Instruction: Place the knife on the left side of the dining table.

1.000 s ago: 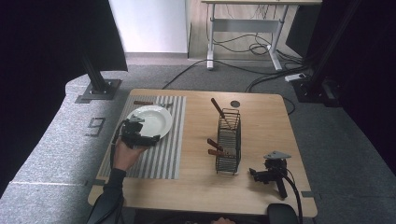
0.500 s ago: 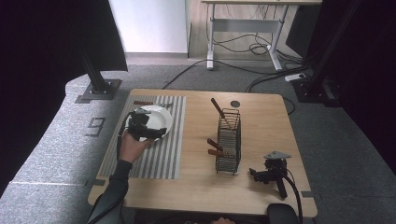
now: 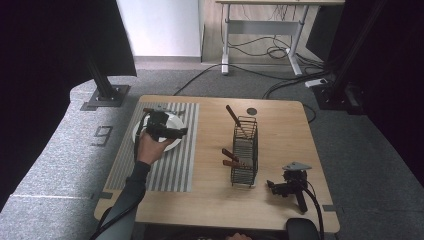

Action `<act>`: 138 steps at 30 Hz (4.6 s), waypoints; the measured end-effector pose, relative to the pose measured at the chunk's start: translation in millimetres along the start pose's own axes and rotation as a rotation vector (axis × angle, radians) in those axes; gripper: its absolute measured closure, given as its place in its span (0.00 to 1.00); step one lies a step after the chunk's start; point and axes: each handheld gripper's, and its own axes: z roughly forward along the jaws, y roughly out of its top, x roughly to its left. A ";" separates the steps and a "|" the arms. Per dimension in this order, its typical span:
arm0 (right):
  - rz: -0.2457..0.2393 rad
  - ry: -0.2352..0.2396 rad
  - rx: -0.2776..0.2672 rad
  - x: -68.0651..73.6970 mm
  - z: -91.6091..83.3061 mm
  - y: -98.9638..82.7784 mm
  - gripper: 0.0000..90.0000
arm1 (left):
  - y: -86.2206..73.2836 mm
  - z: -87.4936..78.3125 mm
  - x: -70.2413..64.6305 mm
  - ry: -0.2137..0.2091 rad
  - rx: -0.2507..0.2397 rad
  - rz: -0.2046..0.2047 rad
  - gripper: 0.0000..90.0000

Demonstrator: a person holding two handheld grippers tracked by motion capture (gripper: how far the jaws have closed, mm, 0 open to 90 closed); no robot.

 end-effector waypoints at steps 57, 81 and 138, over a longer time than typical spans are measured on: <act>-0.001 -0.001 -0.001 -0.1 0.1 0.0 0.00 | 91.2 97.7 -79.4 -0.224 -0.075 -0.124 0.35; -0.001 -0.001 -0.001 -0.1 0.1 0.0 0.00 | 89.2 113.9 -82.4 -0.331 -0.057 -0.287 0.83; 0.000 0.000 0.000 -0.2 -0.1 0.1 0.00 | 102.7 -18.1 -50.3 -0.332 -0.301 -0.299 0.89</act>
